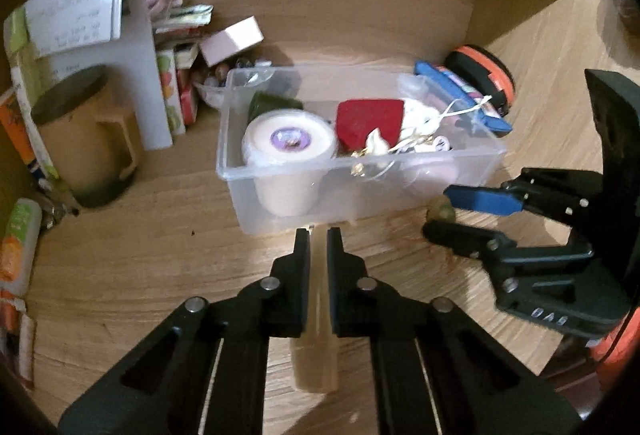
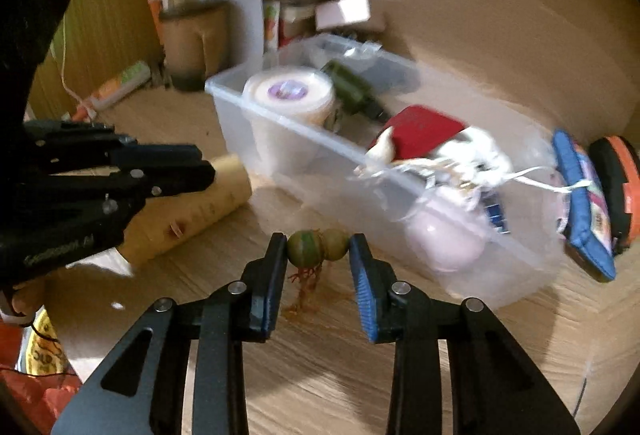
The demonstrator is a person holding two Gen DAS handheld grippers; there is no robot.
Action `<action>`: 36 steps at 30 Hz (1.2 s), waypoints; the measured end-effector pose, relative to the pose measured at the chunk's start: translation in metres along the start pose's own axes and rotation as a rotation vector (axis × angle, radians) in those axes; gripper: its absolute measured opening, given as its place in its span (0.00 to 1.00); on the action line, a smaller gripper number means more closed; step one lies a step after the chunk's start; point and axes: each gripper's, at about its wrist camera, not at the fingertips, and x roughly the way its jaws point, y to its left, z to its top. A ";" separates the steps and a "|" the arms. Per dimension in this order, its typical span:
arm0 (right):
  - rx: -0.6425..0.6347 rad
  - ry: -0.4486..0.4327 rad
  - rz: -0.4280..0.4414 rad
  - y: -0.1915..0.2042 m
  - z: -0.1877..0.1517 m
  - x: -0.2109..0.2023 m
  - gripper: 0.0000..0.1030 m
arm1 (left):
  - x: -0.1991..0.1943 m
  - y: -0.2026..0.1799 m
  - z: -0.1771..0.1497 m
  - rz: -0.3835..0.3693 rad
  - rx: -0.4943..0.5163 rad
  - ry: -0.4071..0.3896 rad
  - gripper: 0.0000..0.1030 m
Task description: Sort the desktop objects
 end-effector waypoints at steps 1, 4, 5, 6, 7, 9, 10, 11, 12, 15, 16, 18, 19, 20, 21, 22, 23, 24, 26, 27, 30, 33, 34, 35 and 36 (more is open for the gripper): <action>0.004 -0.012 -0.001 -0.003 0.001 -0.006 0.28 | 0.003 -0.001 0.001 0.014 0.012 0.007 0.06; 0.004 -0.044 -0.015 -0.007 0.003 -0.019 0.28 | 0.015 0.000 -0.003 -0.002 0.011 0.059 0.06; 0.000 -0.054 -0.023 -0.009 0.003 -0.023 0.28 | 0.022 0.000 -0.007 -0.007 0.008 0.088 0.06; 0.000 -0.056 -0.022 -0.008 0.002 -0.024 0.28 | 0.025 0.000 -0.010 -0.003 0.009 0.104 0.06; 0.004 -0.060 -0.019 -0.010 0.001 -0.026 0.28 | 0.028 0.000 -0.012 0.002 0.005 0.107 0.06; 0.009 -0.060 -0.003 -0.012 -0.001 -0.026 0.28 | 0.033 0.002 -0.016 0.000 -0.007 0.125 0.06; 0.010 -0.059 -0.004 -0.013 -0.002 -0.026 0.28 | 0.035 0.003 -0.017 -0.010 -0.014 0.140 0.06; 0.012 -0.058 -0.003 -0.014 -0.003 -0.025 0.28 | 0.038 0.004 -0.018 -0.026 -0.028 0.159 0.06; 0.013 -0.056 0.001 -0.014 -0.004 -0.024 0.28 | 0.038 0.004 -0.019 -0.032 -0.033 0.165 0.07; 0.027 -0.057 0.015 -0.014 -0.007 -0.023 0.28 | 0.032 0.002 -0.020 -0.023 -0.032 0.158 0.13; 0.029 -0.059 0.018 -0.014 -0.008 -0.023 0.28 | 0.029 0.001 -0.020 -0.030 -0.033 0.154 0.15; 0.029 -0.064 0.020 -0.015 -0.009 -0.024 0.28 | 0.023 0.000 -0.019 -0.039 -0.036 0.143 0.32; 0.032 -0.066 0.020 -0.016 -0.010 -0.024 0.28 | 0.020 -0.002 -0.019 -0.046 -0.034 0.137 0.39; 0.036 -0.067 0.025 -0.018 -0.010 -0.024 0.28 | 0.017 -0.003 -0.019 -0.053 -0.031 0.130 0.52; 0.042 -0.068 0.026 -0.020 -0.011 -0.025 0.28 | 0.015 -0.005 -0.018 -0.054 -0.028 0.125 0.57; 0.048 -0.069 0.027 -0.021 -0.011 -0.025 0.28 | 0.013 -0.007 -0.018 -0.054 -0.018 0.120 0.57; 0.054 -0.070 0.031 -0.023 -0.012 -0.025 0.28 | 0.012 -0.010 -0.018 -0.061 -0.004 0.121 0.57; 0.059 -0.071 0.032 -0.024 -0.013 -0.025 0.28 | 0.012 -0.014 -0.018 -0.072 0.010 0.126 0.57; 0.068 -0.068 0.033 -0.027 -0.016 -0.025 0.28 | 0.016 -0.019 -0.019 -0.080 0.030 0.145 0.57; 0.072 -0.066 0.033 -0.028 -0.017 -0.024 0.28 | 0.020 -0.022 -0.019 -0.078 0.039 0.164 0.58; 0.080 -0.062 0.033 -0.031 -0.020 -0.024 0.28 | 0.028 -0.028 -0.022 -0.089 0.058 0.191 0.58; 0.087 -0.069 0.038 -0.032 -0.023 -0.027 0.28 | 0.035 -0.036 -0.023 -0.074 0.086 0.205 0.56; 0.088 -0.071 0.038 -0.033 -0.024 -0.028 0.28 | 0.039 -0.037 -0.025 -0.076 0.089 0.220 0.53; 0.090 -0.073 0.039 -0.033 -0.024 -0.028 0.28 | 0.039 -0.040 -0.026 -0.057 0.109 0.206 0.51; 0.091 -0.074 0.040 -0.034 -0.025 -0.029 0.28 | 0.041 -0.044 -0.027 -0.035 0.131 0.206 0.47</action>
